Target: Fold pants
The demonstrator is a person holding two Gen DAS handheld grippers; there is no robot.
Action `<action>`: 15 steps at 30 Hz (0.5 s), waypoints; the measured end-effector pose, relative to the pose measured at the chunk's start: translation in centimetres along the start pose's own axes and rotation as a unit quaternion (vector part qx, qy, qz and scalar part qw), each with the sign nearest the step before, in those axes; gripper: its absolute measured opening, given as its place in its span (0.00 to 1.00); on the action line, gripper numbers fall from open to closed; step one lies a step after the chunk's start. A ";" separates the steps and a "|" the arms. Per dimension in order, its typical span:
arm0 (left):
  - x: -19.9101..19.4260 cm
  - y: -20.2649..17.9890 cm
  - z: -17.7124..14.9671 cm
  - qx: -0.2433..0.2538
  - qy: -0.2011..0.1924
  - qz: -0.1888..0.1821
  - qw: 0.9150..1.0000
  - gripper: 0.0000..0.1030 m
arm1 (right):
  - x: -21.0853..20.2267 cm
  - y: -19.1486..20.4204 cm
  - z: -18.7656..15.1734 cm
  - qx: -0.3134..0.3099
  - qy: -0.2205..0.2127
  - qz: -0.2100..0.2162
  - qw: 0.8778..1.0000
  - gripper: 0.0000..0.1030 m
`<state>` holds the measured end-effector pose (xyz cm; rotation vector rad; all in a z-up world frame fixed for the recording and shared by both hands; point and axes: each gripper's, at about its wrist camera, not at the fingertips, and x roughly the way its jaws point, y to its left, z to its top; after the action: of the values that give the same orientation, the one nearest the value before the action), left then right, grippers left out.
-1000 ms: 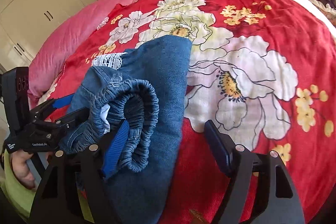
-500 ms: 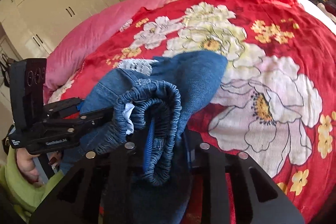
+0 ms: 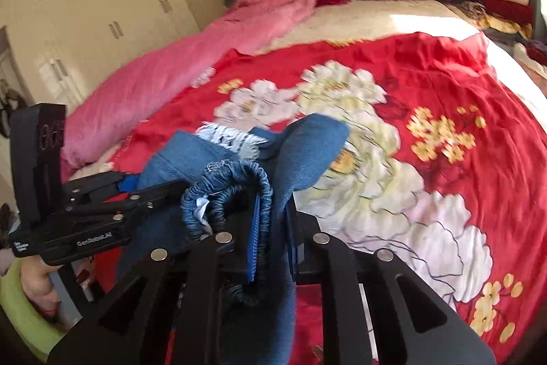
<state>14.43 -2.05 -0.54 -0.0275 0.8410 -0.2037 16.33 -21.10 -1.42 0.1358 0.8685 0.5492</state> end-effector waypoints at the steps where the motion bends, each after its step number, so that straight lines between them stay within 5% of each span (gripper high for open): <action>1: 0.4 0.2 -0.2 -0.003 0.006 0.002 1.000 0.43 | 0.4 -0.5 -0.4 0.009 0.009 -0.011 1.000 0.16; 5: 1.4 0.6 -1.0 0.000 0.020 0.015 1.000 0.65 | 1.0 -2.3 -2.2 0.037 0.020 -0.041 0.998 0.45; 11: 0.8 0.8 -1.4 -0.003 0.014 0.027 1.000 0.74 | -0.2 -0.8 -2.5 0.002 0.003 -0.086 0.996 0.62; 15: -1.0 0.7 -1.6 -0.004 -0.003 0.037 0.999 0.86 | -2.9 0.0 -2.7 -0.004 -0.033 -0.093 0.995 0.83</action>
<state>12.76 -1.06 -0.93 -0.0049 0.8362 -0.1305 12.78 -22.90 -1.20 0.0644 0.8052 0.3724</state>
